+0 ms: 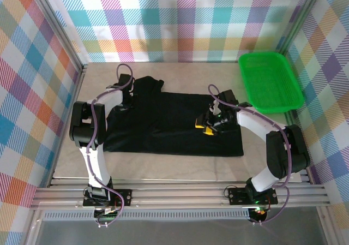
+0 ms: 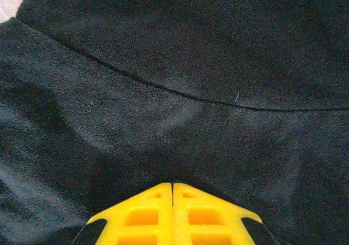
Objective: Fold and stack the t-shirts
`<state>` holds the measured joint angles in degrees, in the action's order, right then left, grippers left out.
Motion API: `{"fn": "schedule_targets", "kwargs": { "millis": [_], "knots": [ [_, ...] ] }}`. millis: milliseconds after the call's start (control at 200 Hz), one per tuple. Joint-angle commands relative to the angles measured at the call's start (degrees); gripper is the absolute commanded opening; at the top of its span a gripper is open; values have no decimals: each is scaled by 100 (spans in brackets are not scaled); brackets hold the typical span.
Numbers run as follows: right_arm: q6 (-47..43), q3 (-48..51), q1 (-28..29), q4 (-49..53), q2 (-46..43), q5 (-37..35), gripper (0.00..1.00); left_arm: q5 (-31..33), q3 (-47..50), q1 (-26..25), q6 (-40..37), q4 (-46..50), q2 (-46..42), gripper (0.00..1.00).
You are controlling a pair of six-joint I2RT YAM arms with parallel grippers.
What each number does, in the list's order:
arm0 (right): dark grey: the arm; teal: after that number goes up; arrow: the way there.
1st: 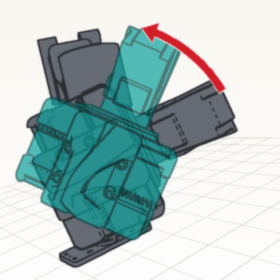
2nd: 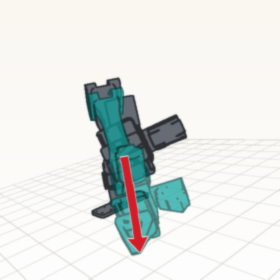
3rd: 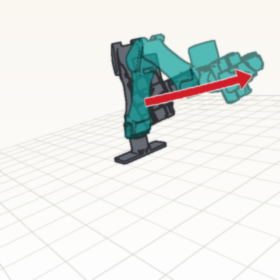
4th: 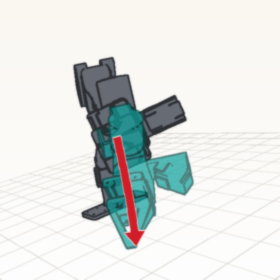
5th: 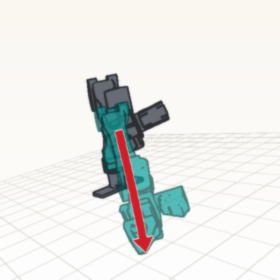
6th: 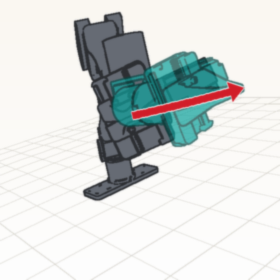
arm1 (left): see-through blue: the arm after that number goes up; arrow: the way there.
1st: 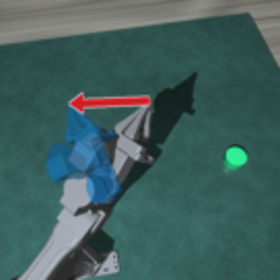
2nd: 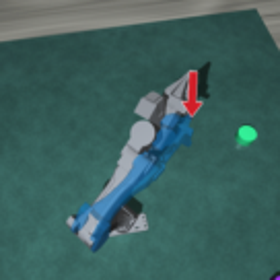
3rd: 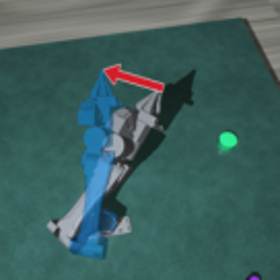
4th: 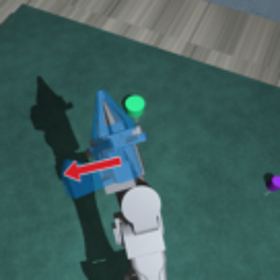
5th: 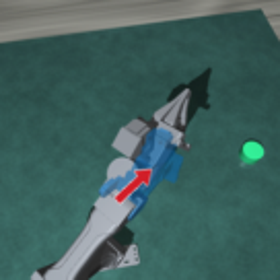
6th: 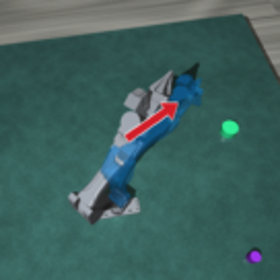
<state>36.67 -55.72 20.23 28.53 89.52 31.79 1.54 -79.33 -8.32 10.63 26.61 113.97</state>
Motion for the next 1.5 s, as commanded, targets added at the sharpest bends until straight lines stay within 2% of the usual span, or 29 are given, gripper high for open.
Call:
{"fn": "schedule_targets", "kwargs": {
  "millis": [0,165,475,520,565,595,675,785,910,1015,1105,1320,1494],
  "knots": [
    [-29,-141,-19,39,2,126,51,29,-229,16,-96,-21,-15,0],
    [-9,-140,-19,-2,31,109,51,38,-373,-36,-121,37,-119,0],
    [-3,-174,-19,84,110,2,51,595,-682,-161,-69,497,112,0],
    [-8,-184,-19,171,110,-102,51,864,-713,-166,87,607,93,7],
    [-6,-184,-19,249,82,-230,51,1099,-720,-162,229,700,4,24],
    [2,-168,-19,296,69,-335,51,1237,-699,-162,345,767,-95,30],
    [68,-77,-58,427,-45,-694,49,1444,-650,-170,743,1046,-479,33],
    [233,158,-182,591,-262,-1294,47,1348,-244,-179,1635,1603,-1113,32],
    [248,225,-265,738,-120,-1584,43,536,748,-182,2618,1576,-1660,25],
    [216,185,-272,753,192,-1694,40,5,1386,-172,3161,1354,-1650,21],
    [227,151,-267,683,450,-1724,39,-242,1567,-130,3379,1237,-1399,18],
    [-4,-121,-146,1048,1108,-2026,38,-123,2113,250,3811,1321,-1070,13],
    [-45,-252,299,1384,1378,-2177,39,407,2639,600,3803,1566,-1452,13]
  ]
}}
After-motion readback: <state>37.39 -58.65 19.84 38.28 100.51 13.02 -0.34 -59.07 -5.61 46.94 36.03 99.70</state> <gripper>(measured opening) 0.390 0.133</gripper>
